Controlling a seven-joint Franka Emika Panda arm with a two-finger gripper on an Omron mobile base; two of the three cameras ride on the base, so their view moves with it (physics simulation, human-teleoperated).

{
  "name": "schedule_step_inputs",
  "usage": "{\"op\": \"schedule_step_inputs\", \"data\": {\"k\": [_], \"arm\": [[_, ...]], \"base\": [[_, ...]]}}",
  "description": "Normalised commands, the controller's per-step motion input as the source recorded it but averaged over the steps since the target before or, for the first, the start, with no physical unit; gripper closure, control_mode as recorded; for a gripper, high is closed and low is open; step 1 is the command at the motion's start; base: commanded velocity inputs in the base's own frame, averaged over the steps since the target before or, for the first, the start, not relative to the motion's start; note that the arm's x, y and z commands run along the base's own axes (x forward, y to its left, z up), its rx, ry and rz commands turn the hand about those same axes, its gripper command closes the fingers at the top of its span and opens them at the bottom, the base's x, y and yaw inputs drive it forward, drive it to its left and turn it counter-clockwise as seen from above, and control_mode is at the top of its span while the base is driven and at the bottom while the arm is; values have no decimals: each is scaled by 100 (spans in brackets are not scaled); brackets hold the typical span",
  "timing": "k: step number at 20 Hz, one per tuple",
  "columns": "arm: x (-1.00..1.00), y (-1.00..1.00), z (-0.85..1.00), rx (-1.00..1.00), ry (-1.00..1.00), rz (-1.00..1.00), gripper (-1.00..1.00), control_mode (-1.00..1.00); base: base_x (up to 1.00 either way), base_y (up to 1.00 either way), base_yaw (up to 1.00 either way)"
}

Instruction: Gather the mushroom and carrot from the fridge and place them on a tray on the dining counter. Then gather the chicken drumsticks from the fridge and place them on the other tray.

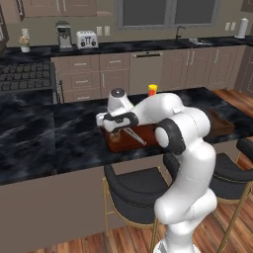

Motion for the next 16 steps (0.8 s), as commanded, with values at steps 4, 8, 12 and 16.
{"op": "schedule_step_inputs", "data": {"k": [4, 8, 12, 16], "arm": [[-53, 0, 46, -1, -1, -5, -100, -100], [-85, -6, 45, 0, 0, -8, -100, -100], [-92, -29, 51, 4, 0, -12, -100, -100], [-80, -51, 67, 5, 1, -11, -100, -100]], "base": [[0, 0, 0], [0, 0, 0], [0, 0, 0], [0, 0, 0]]}}
